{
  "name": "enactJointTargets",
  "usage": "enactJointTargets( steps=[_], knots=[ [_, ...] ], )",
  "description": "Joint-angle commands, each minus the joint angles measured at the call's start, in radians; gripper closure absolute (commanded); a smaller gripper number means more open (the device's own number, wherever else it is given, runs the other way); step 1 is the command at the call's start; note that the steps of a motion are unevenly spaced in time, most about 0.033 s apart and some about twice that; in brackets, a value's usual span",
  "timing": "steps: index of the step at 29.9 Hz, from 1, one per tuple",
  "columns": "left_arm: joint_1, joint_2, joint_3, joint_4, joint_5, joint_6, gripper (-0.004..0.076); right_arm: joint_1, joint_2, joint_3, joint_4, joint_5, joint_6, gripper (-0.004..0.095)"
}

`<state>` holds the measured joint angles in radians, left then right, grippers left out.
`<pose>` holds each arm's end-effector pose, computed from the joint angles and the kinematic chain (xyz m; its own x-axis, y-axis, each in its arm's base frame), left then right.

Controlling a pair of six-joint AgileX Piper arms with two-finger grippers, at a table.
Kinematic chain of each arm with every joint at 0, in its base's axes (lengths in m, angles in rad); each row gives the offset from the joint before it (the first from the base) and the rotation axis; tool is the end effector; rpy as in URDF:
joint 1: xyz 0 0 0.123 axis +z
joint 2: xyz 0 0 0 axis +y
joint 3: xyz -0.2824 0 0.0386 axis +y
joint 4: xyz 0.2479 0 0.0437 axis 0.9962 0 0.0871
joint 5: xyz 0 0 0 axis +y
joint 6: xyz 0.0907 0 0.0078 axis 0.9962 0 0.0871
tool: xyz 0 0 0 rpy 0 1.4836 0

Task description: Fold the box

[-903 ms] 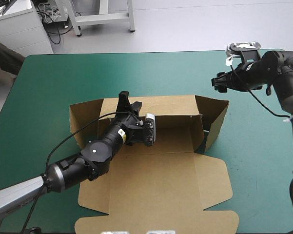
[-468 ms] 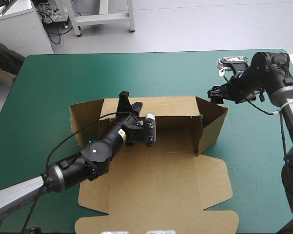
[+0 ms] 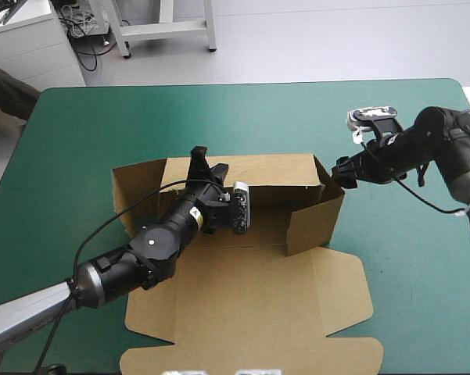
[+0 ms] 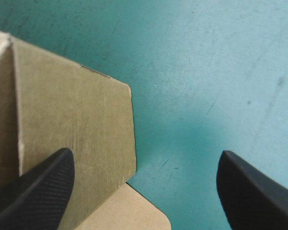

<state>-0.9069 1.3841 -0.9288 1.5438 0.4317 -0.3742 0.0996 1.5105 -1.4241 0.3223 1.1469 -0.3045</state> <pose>0.2175 -0.2160 0.3072 0.3478 0.9109 -0.2221 0.3976 0.0712 0.9148 0.3055 0.0570 0.3506 -0.8490 -0.2457 -0.4678 -0.3659 0.9121 0.1850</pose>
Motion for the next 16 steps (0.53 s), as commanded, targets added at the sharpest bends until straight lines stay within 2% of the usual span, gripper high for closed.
enactJointTargets(
  steps=[1,6,16],
  knots=[
    [-0.006,-0.031,-0.02,0.023,0.018,-0.019,0.0756,-0.008,-0.095,0.052,0.076,-0.082,-0.106,0.0161],
    [-0.006,-0.031,-0.02,0.023,0.018,-0.019,0.0756,-0.008,-0.131,0.12,0.093,-0.118,-0.18,0.0161],
    [-0.006,-0.031,-0.02,0.023,0.03,-0.019,0.0756,-0.008,-0.146,0.224,0.202,-0.135,-0.327,0.0168]
  ],
)
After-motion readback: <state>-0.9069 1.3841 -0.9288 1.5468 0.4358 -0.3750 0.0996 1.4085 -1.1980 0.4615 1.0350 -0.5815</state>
